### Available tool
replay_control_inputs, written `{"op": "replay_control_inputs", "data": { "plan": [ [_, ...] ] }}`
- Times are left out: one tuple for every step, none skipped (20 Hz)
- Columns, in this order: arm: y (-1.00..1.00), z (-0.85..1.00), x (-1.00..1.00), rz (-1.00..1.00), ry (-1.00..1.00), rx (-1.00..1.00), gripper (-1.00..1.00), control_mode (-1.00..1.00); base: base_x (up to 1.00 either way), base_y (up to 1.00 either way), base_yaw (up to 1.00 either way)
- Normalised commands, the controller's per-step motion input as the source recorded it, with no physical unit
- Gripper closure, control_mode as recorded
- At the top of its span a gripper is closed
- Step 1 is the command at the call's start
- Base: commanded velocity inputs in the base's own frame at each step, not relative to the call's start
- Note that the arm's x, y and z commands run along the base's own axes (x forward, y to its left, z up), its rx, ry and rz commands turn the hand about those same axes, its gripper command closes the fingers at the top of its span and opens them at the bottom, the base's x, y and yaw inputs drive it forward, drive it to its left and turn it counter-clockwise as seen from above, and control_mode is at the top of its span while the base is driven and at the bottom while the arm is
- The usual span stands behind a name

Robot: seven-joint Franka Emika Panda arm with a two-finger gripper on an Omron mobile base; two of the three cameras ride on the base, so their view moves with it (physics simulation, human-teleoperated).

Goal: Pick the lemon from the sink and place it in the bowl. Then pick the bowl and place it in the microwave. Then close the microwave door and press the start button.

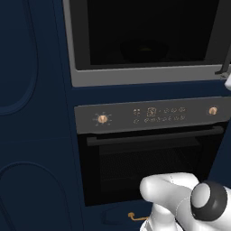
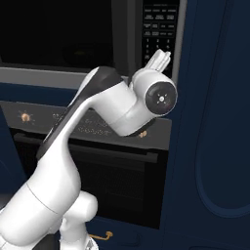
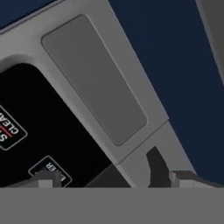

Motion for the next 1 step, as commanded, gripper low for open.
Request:
{"op": "replay_control_inputs", "data": {
  "plan": [
    [-0.12, -0.08, 0.64, 0.11, 0.04, 0.0, -1.0, -1.0, 0.0, 0.0, 0.0]
  ]
}}
